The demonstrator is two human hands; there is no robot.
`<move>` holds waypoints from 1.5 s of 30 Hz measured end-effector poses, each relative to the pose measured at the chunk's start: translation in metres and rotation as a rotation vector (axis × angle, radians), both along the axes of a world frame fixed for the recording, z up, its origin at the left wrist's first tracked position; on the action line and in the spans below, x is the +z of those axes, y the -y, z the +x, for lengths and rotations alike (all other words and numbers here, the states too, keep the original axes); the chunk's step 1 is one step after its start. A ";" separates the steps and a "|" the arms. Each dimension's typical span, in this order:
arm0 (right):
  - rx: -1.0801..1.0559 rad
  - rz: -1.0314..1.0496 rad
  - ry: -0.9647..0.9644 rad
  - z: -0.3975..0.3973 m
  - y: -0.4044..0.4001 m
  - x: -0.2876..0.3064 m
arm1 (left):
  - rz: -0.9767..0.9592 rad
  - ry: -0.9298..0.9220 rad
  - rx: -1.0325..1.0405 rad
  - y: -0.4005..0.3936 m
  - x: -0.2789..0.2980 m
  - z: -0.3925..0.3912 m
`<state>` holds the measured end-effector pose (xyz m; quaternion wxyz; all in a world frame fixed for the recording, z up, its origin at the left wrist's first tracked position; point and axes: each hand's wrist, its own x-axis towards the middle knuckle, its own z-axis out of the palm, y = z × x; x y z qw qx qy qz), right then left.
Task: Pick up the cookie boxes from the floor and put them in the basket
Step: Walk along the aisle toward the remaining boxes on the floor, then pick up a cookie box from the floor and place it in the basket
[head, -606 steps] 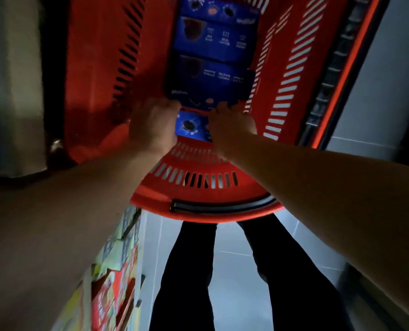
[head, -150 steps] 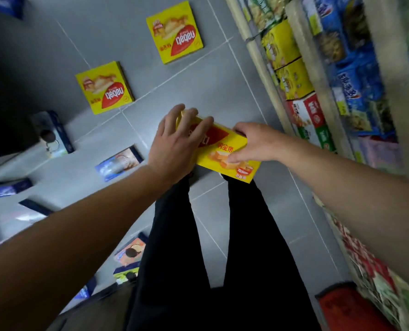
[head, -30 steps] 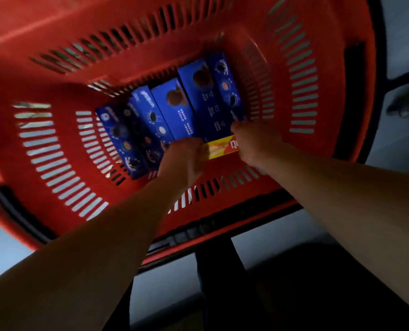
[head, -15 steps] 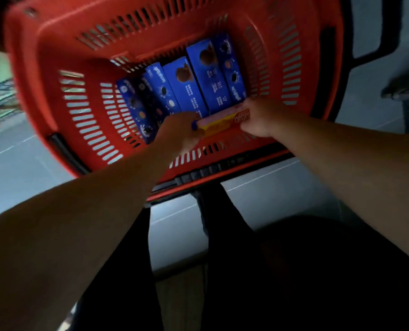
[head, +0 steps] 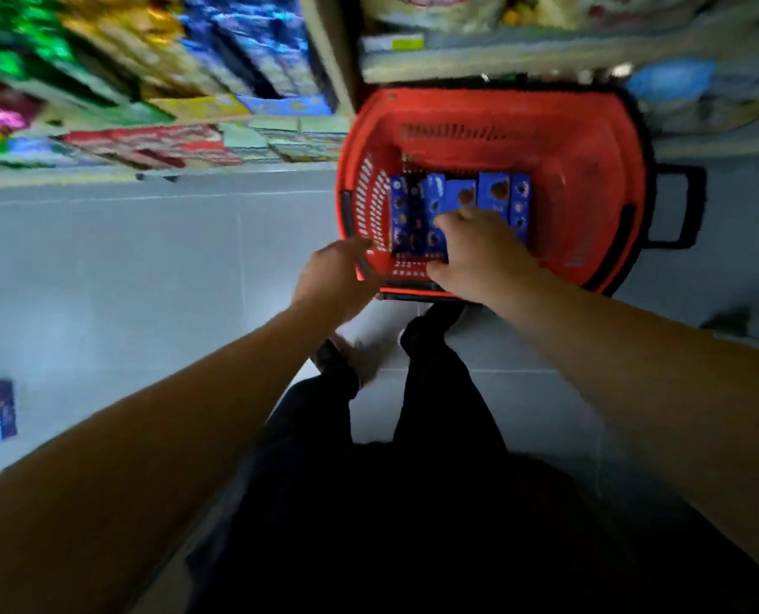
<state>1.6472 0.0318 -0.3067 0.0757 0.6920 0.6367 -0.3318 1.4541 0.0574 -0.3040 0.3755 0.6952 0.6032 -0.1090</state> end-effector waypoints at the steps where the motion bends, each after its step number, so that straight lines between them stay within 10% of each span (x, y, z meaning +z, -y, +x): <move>1: 0.046 0.016 -0.003 -0.018 -0.002 0.011 | 0.017 0.015 0.050 0.006 0.011 -0.018; 25: 1.170 0.200 0.132 -0.554 -0.051 0.113 | 0.322 -0.067 1.012 0.135 0.101 -0.507; 45: 1.750 0.201 0.033 -0.914 -0.140 0.104 | 0.390 -0.189 1.794 0.122 0.096 -0.729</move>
